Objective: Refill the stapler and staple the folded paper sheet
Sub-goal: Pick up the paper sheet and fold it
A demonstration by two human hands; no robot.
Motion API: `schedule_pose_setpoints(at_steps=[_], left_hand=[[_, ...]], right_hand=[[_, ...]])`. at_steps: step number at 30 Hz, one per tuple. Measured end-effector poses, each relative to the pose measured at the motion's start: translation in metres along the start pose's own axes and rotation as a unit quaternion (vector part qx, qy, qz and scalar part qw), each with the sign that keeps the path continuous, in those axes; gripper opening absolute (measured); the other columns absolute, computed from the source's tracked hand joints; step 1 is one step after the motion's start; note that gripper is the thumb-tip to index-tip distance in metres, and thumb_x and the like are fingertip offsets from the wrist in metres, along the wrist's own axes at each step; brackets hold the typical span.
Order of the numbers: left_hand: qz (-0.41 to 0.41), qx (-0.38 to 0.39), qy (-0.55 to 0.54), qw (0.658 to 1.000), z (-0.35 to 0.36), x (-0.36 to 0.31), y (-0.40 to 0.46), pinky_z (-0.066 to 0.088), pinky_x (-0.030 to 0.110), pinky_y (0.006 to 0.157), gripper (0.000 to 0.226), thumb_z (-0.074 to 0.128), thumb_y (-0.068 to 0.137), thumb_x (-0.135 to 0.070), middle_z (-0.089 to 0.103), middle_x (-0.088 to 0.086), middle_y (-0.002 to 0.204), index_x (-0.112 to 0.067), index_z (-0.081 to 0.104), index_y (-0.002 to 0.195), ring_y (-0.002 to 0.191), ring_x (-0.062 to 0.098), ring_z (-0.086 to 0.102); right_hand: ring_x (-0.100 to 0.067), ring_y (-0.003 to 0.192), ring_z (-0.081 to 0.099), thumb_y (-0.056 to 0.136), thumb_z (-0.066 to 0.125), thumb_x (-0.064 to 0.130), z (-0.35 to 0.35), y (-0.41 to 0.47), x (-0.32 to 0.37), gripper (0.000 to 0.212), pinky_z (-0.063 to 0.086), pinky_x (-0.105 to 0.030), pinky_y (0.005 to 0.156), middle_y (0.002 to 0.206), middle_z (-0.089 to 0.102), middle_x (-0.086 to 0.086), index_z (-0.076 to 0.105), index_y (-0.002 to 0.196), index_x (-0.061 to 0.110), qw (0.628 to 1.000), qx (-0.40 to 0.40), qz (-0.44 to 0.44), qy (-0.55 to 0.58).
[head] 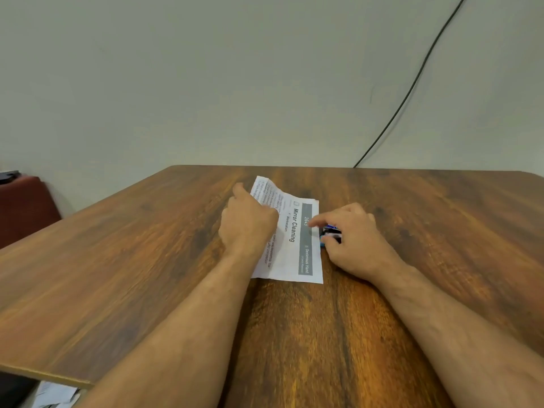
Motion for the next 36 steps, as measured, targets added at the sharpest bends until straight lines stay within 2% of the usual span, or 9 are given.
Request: schedule_pose_setpoints(at_steps=[5, 9, 12, 16, 17, 23, 27, 30, 36], left_hand=[[-0.009, 0.065, -0.208, 0.976, 0.001, -0.003, 0.004, 0.065, 0.043, 0.076, 0.029, 0.058, 0.096, -0.023, 0.076, -0.005, 0.101, -0.028, 0.064, 0.124, 0.08, 0.015, 0.076], [-0.108, 0.185, -0.449, 0.868, 0.002, -0.006, -0.001, 0.064, 0.046, 0.079, 0.018, 0.059, 0.099, -0.018, 0.081, 0.004, 0.097, -0.02, 0.07, 0.113, 0.087, 0.024, 0.079], [-0.142, 0.246, -0.537, 0.794, 0.005, -0.008, -0.002, 0.061, 0.04, 0.068, 0.023, 0.058, 0.099, -0.021, 0.08, 0.006, 0.1, -0.012, 0.069, 0.119, 0.088, 0.025, 0.078], [-0.14, 0.297, -0.582, 0.744, 0.012, -0.012, -0.006, 0.06, 0.041, 0.079, 0.03, 0.057, 0.101, -0.025, 0.078, 0.011, 0.113, -0.01, 0.066, 0.125, 0.099, 0.029, 0.075], [-0.139, 0.304, -0.586, 0.738, 0.014, -0.012, -0.007, 0.06, 0.041, 0.08, 0.032, 0.057, 0.101, -0.027, 0.076, 0.012, 0.118, -0.011, 0.066, 0.127, 0.101, 0.03, 0.074], [-0.128, 0.323, -0.598, 0.722, 0.022, -0.014, -0.012, 0.063, 0.046, 0.081, 0.04, 0.062, 0.098, -0.036, 0.076, 0.014, 0.119, -0.013, 0.065, 0.131, 0.101, 0.033, 0.075], [-0.115, 0.291, -0.574, 0.756, 0.024, -0.013, -0.011, 0.058, 0.054, 0.095, 0.04, 0.063, 0.099, -0.026, 0.075, 0.016, 0.119, -0.01, 0.058, 0.135, 0.11, 0.038, 0.073], [-0.092, 0.268, -0.551, 0.785, 0.026, -0.012, -0.011, 0.062, 0.05, 0.084, 0.029, 0.062, 0.099, -0.017, 0.078, 0.014, 0.111, -0.013, 0.061, 0.128, 0.101, 0.035, 0.076], [-0.05, 0.286, -0.561, 0.775, 0.027, -0.015, -0.014, 0.064, 0.049, 0.08, 0.041, 0.069, 0.09, 0.0, 0.077, 0.016, 0.113, -0.011, 0.06, 0.129, 0.099, 0.036, 0.076]], right_hand=[[-0.007, 0.103, 0.057, 0.087, 0.072, 0.014, -0.016, 0.0, -0.02, 0.035, 0.047, -0.02, 0.083, 0.105, 0.067, 0.013, 0.066, 0.117, 0.033, 0.972, -0.156, 0.096, 0.144], [0.006, 0.087, 0.065, 0.089, 0.074, 0.021, -0.02, 0.0, -0.025, 0.033, 0.05, -0.009, 0.07, 0.102, 0.069, 0.013, 0.066, 0.12, 0.025, 0.945, -0.174, 0.126, 0.246], [0.005, 0.09, 0.067, 0.09, 0.072, 0.032, -0.018, -0.002, -0.026, 0.041, 0.05, -0.006, 0.065, 0.108, 0.07, 0.013, 0.062, 0.129, 0.022, 0.935, -0.16, 0.138, 0.286], [-0.004, 0.094, 0.073, 0.091, 0.07, 0.037, -0.02, -0.003, -0.025, 0.047, 0.059, -0.024, 0.08, 0.11, 0.073, 0.011, 0.062, 0.134, 0.022, 0.93, -0.156, 0.144, 0.301], [-0.001, 0.09, 0.073, 0.091, 0.07, 0.037, -0.02, -0.004, -0.025, 0.045, 0.061, -0.027, 0.08, 0.106, 0.074, 0.014, 0.063, 0.133, 0.023, 0.933, -0.149, 0.138, 0.298], [0.005, 0.08, 0.072, 0.092, 0.07, 0.03, -0.022, -0.005, -0.019, 0.045, 0.049, -0.004, 0.063, 0.092, 0.078, 0.008, 0.063, 0.135, 0.02, 0.952, -0.133, 0.099, 0.257], [-0.002, 0.078, 0.074, 0.088, 0.075, 0.029, -0.03, -0.007, -0.023, 0.043, 0.058, -0.017, 0.061, 0.096, 0.077, 0.007, 0.064, 0.129, 0.024, 0.939, -0.176, 0.112, 0.274], [-0.006, 0.08, 0.076, 0.082, 0.081, 0.029, -0.032, -0.007, -0.027, 0.046, 0.062, -0.027, 0.064, 0.103, 0.076, 0.006, 0.064, 0.124, 0.022, 0.927, -0.189, 0.134, 0.294], [-0.011, 0.08, 0.078, 0.087, 0.078, 0.02, -0.03, -0.006, -0.027, 0.037, 0.064, -0.039, 0.071, 0.096, 0.08, 0.004, 0.061, 0.12, 0.02, 0.899, -0.186, 0.155, 0.364]])
Point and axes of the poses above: each hand's wrist, its own y-axis towards the middle knuckle, its own z-axis out of the palm, x = y × z, the point moved 4 cm from there along y, towards the middle knuckle
